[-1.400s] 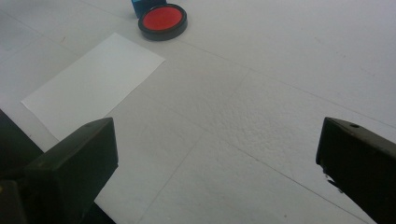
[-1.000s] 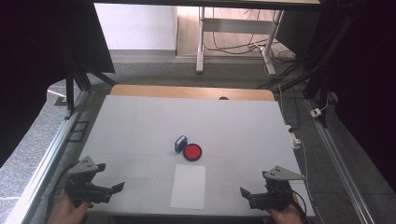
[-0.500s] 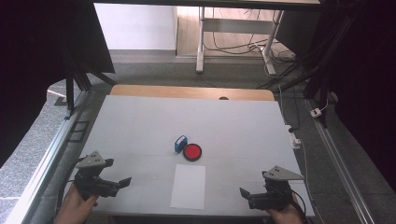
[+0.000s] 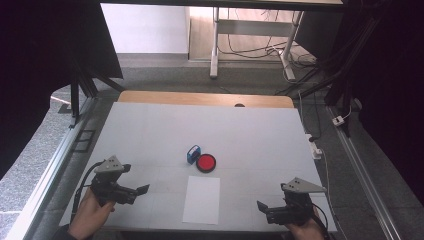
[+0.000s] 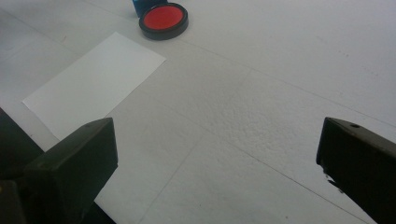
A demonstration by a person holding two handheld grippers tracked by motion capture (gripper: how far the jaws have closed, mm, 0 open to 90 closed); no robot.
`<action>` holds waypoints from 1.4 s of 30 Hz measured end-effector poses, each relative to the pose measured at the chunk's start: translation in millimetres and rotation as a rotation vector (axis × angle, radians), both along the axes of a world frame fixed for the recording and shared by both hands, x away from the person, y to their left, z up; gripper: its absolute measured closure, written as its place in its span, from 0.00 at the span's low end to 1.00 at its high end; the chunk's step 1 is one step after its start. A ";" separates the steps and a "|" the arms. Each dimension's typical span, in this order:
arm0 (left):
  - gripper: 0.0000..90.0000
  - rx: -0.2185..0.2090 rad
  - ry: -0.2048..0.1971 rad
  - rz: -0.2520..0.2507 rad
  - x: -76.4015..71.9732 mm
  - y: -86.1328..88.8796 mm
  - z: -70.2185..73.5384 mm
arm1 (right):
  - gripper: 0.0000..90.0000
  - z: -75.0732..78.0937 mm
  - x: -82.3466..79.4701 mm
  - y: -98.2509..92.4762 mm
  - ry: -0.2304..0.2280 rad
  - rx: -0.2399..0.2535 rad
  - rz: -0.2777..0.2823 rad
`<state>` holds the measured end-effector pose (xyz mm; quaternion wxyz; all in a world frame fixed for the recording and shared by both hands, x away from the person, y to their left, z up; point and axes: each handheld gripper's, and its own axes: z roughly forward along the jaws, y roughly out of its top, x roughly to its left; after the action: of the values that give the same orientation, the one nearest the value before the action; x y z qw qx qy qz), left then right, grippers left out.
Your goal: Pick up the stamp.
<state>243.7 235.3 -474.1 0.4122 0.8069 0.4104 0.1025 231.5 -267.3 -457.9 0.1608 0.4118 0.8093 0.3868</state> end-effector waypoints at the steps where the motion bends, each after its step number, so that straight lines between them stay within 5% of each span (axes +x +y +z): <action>1: 0.00 -0.002 -0.002 -0.002 1.6 -1.5 0.0 | 0.00 0.0 0.1 -0.2 0.001 0.002 0.000; 42: 0.00 0.061 -0.018 -0.075 68.1 -69.0 -2.2 | 0.00 -0.8 1.0 0.8 0.008 0.003 0.023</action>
<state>311.8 166.3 -476.3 0.3946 0.8330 0.3729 0.1067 232.5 -266.5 -458.7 0.1524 0.4043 0.8139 0.3884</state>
